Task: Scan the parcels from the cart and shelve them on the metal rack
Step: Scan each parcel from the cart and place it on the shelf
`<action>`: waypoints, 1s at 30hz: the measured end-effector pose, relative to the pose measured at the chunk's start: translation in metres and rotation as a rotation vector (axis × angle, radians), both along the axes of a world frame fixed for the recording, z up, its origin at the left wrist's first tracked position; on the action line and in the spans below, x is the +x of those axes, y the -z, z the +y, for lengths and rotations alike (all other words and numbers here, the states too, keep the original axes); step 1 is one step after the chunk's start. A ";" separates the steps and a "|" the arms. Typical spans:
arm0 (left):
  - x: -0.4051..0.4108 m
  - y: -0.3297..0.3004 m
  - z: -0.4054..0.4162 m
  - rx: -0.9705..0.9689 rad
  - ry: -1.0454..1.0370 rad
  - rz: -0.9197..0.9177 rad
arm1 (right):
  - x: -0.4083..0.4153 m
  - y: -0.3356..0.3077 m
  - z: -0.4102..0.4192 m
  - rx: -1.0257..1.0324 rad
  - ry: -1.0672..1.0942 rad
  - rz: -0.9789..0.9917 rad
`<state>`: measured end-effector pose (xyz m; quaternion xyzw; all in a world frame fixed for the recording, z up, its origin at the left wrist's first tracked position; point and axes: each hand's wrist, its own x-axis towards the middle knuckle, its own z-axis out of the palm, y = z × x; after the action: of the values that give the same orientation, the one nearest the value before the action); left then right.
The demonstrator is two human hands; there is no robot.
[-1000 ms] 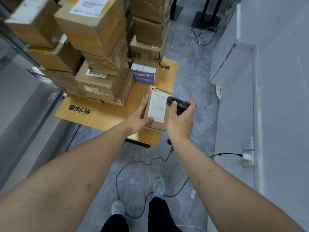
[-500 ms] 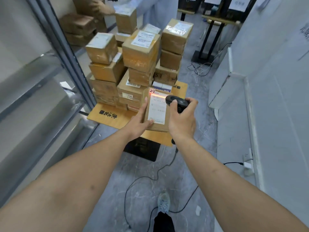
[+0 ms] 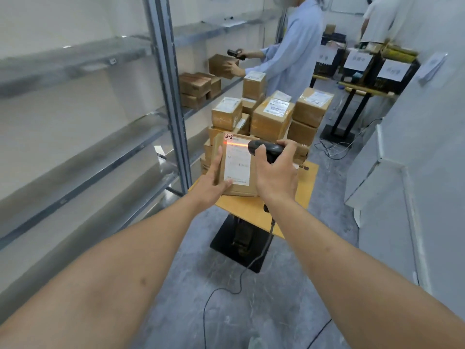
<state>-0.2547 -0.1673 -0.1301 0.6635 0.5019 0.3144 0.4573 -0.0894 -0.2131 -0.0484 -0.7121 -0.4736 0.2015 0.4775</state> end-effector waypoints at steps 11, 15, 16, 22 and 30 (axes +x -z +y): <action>-0.091 -0.017 0.003 0.080 -0.305 -0.060 | -0.079 -0.025 0.037 0.049 -0.312 0.007; -0.120 -0.022 -0.007 0.058 -0.428 -0.084 | -0.106 -0.020 0.051 0.067 -0.471 0.035; -0.128 -0.022 -0.011 0.061 -0.467 -0.073 | -0.113 -0.019 0.053 0.068 -0.517 0.041; -0.180 -0.013 -0.054 0.039 -0.690 -0.013 | -0.170 -0.005 0.053 0.061 -0.756 0.038; -0.255 0.000 -0.153 -0.032 -0.953 -0.002 | -0.261 0.016 0.005 0.017 -1.010 0.049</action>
<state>-0.5097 -0.3202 -0.1298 0.3518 0.7547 0.4818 0.2728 -0.3504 -0.2083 -0.0640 -0.3855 -0.7492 0.4200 0.3372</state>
